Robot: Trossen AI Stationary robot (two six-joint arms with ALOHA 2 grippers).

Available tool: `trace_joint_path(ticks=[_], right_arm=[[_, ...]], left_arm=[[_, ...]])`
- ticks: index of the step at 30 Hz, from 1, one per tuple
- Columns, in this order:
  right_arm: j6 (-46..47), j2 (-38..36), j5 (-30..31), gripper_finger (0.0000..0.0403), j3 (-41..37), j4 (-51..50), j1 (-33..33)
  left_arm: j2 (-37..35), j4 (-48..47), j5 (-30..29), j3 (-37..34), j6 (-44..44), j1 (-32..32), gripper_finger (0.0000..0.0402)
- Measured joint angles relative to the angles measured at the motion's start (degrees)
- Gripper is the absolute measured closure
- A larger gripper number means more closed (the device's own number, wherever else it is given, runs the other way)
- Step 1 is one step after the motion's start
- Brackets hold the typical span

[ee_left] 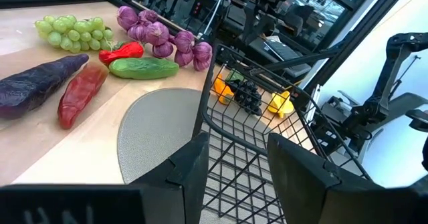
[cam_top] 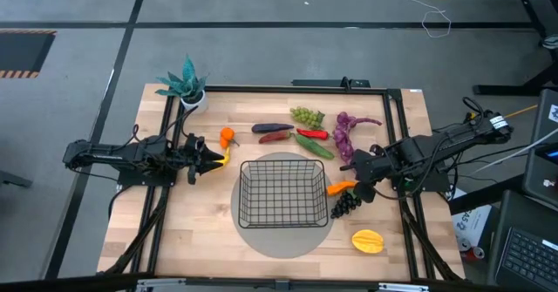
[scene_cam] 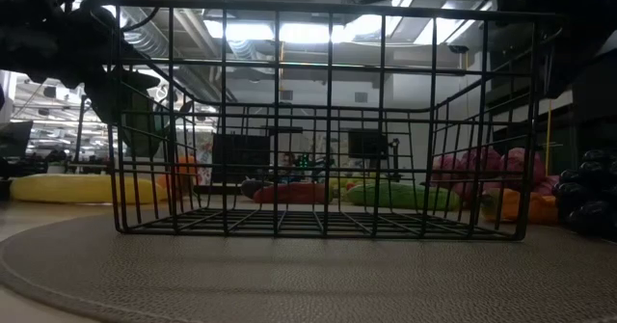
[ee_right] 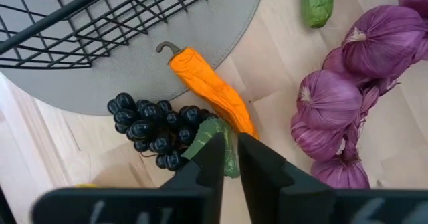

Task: Build produce basket
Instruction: Put the yellow banana into the black wire basket

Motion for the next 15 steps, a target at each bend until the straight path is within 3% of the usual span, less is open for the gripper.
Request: trace_joint_path(ticks=[8, 15], right_arm=[[-0.3, 0.0, 0.0, 0.0282, 0.0, 0.0, 0.0], [0.0, 0.0, 0.0, 0.0272, 0.0, 0.0, 0.0]], left_arm=[[0.0, 0.0, 0.0, 0.0, 0.0, 0.0, 0.0255], [0.0, 0.0, 0.0, 0.0, 0.0, 0.0, 0.0255]])
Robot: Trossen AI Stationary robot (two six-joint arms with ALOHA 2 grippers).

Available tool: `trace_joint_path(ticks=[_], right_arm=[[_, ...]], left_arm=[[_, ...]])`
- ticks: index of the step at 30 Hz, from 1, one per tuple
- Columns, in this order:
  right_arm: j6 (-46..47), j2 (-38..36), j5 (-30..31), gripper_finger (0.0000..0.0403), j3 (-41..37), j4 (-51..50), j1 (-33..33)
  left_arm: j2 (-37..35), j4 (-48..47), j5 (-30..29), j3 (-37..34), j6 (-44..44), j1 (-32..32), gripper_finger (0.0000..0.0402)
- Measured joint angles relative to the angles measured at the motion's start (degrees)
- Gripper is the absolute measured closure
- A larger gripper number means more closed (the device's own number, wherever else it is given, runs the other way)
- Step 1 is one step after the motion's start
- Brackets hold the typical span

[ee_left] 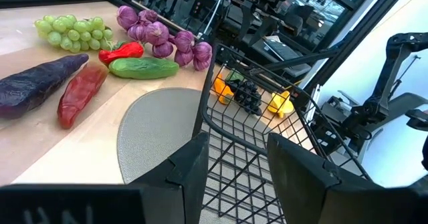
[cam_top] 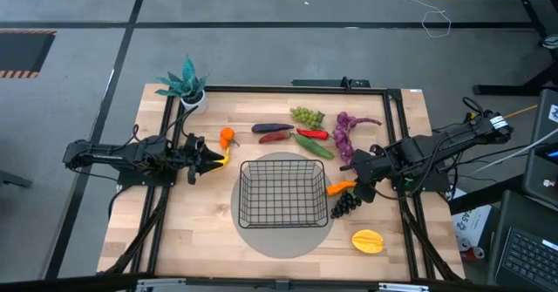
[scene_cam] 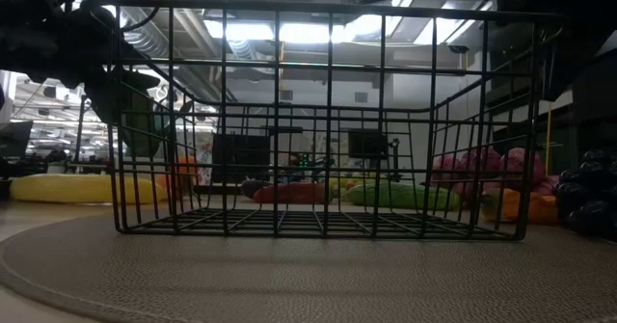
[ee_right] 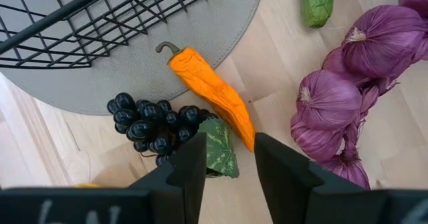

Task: Build produce basket
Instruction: Put the yellow banana into the black wire basket

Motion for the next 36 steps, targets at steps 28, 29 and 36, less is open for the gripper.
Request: trace_joint_path(ticks=[28, 29, 36], right_arm=[[-0.1, 0.0, 0.0, 0.0272, 0.0, -0.2, 0.0], [0.1, 0.0, 0.0, 0.0272, 0.0, -0.2, 0.0], [1.5, 0.0, -0.2, 0.0272, 0.0, -0.2, 0.0]], left_arm=[[0.0, 0.0, 0.0, 0.0, 0.1, 0.0, 0.0255], [0.0, 0.0, 0.0, 0.0, 0.1, 0.0, 0.0255], [0.0, 0.0, 0.0, 0.0, 3.5, 0.0, 0.0255]])
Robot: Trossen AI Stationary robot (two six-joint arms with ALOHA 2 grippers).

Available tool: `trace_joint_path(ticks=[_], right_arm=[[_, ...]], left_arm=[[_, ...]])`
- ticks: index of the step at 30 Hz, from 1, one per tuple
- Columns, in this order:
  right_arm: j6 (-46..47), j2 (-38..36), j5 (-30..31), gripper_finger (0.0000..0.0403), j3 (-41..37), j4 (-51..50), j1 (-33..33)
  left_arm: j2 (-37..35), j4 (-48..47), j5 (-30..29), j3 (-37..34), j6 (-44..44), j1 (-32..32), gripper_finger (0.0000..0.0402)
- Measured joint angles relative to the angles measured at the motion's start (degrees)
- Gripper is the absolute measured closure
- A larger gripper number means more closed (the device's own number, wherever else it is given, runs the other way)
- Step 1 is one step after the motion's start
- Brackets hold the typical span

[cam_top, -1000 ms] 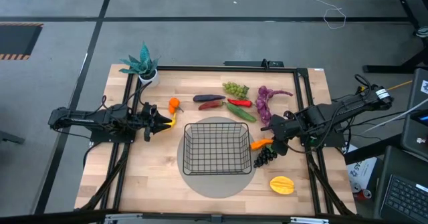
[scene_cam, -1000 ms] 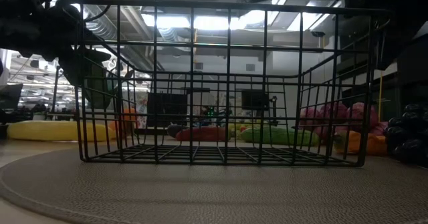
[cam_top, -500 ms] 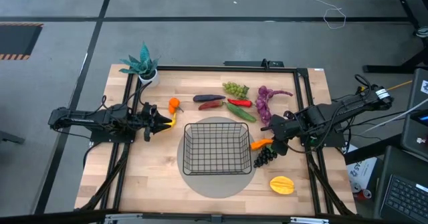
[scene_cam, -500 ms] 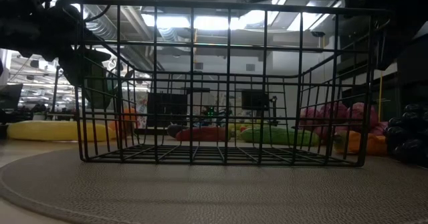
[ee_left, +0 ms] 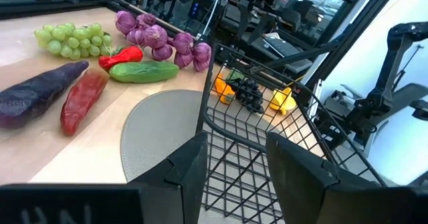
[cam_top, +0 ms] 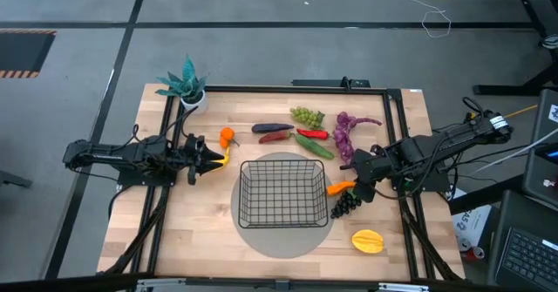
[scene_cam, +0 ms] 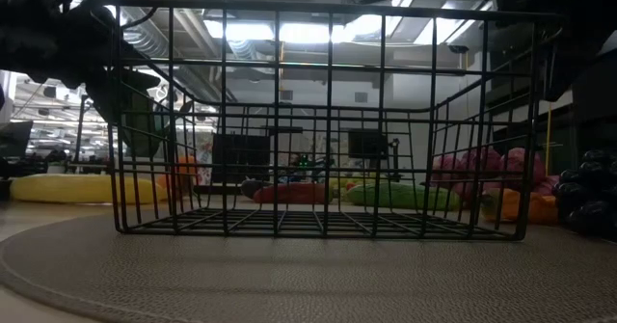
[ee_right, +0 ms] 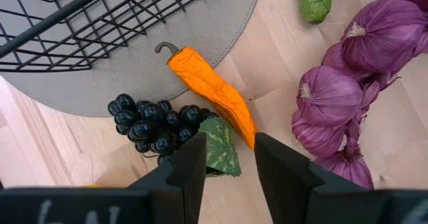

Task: Build produce basket
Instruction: Put the yellow banana into the black wire basket

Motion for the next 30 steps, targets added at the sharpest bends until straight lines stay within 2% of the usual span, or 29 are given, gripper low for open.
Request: trace_joint_path(ticks=[4, 15, 30], right_arm=[[0.0, 0.0, -0.5, 0.0272, 0.0, 0.0, 0.0], [0.2, 0.0, -9.0, 0.0272, 0.0, 0.0, 0.1], [-0.4, 0.0, -9.0, 0.0272, 0.0, 0.0, 0.1]], left_arm=[[0.0, 0.0, 0.0, 0.0, 0.2, 0.0, 0.0255], [0.0, 0.0, 0.0, 0.0, 0.0, 0.0, 0.0255], [0.0, 0.0, 0.0, 0.0, -0.8, 0.0, 0.0255]])
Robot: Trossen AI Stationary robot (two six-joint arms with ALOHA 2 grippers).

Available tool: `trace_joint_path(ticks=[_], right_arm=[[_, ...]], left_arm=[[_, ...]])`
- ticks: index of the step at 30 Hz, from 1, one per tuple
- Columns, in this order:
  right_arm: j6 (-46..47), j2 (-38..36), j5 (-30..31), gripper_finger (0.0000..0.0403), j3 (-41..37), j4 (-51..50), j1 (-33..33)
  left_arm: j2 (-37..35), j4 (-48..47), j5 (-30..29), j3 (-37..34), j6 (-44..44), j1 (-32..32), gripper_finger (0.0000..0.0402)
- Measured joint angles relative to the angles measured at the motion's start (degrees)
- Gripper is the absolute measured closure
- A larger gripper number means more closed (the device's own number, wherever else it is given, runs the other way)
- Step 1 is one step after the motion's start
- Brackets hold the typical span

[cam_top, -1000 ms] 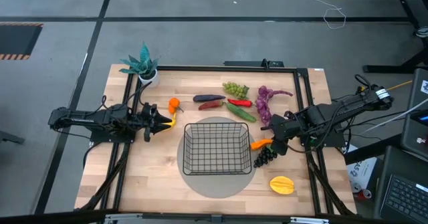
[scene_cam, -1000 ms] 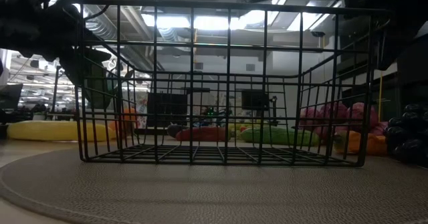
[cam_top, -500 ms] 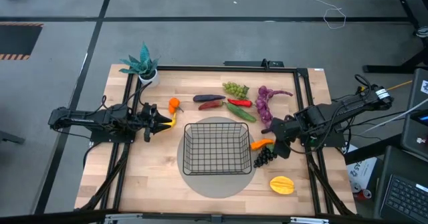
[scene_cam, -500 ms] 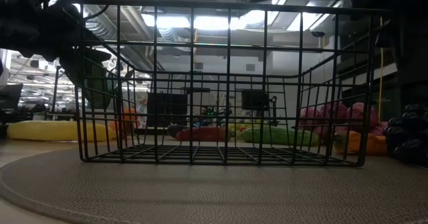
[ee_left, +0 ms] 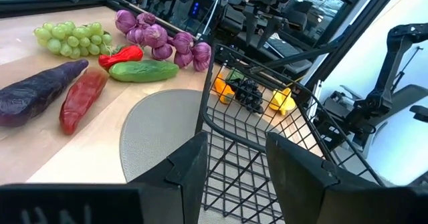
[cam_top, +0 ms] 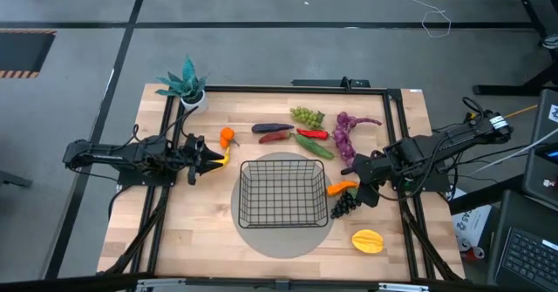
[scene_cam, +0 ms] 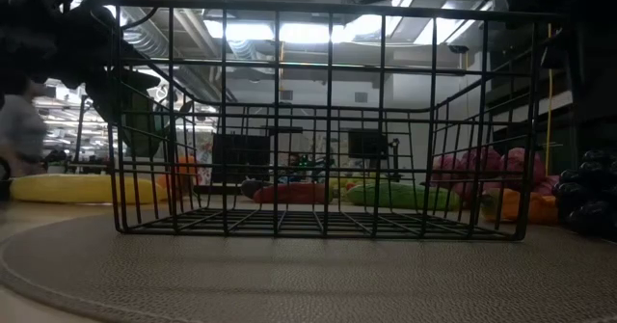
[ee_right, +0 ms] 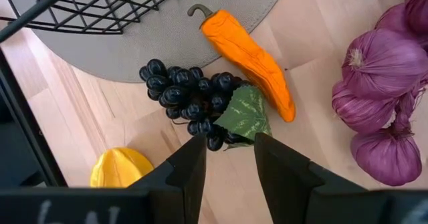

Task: Build produce basket
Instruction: Put the yellow banana into the black wire basket

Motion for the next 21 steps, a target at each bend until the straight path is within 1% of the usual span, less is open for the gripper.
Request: trace_joint_path(ticks=[6, 15, 18, 21], right_arm=[[-4.0, 0.0, 0.2, 0.0272, 0.0, 0.4, 0.0], [-2.9, 0.0, 0.1, 0.0272, 0.0, 0.6, 0.1], [-0.8, 0.0, 0.1, 0.0272, 0.0, 0.6, 1.0], [-0.8, 0.0, -0.6, 0.0272, 0.0, 2.6, 2.8]], left_arm=[[0.0, 0.0, 0.0, 0.0, 0.4, 0.0, 0.0255], [0.0, 0.0, 0.0, 0.0, 1.6, 0.0, 0.0255], [0.0, 0.0, 0.0, 0.0, 1.6, 0.0, 0.0255], [0.0, 0.0, 0.0, 0.0, 1.6, 0.0, 0.0255]])
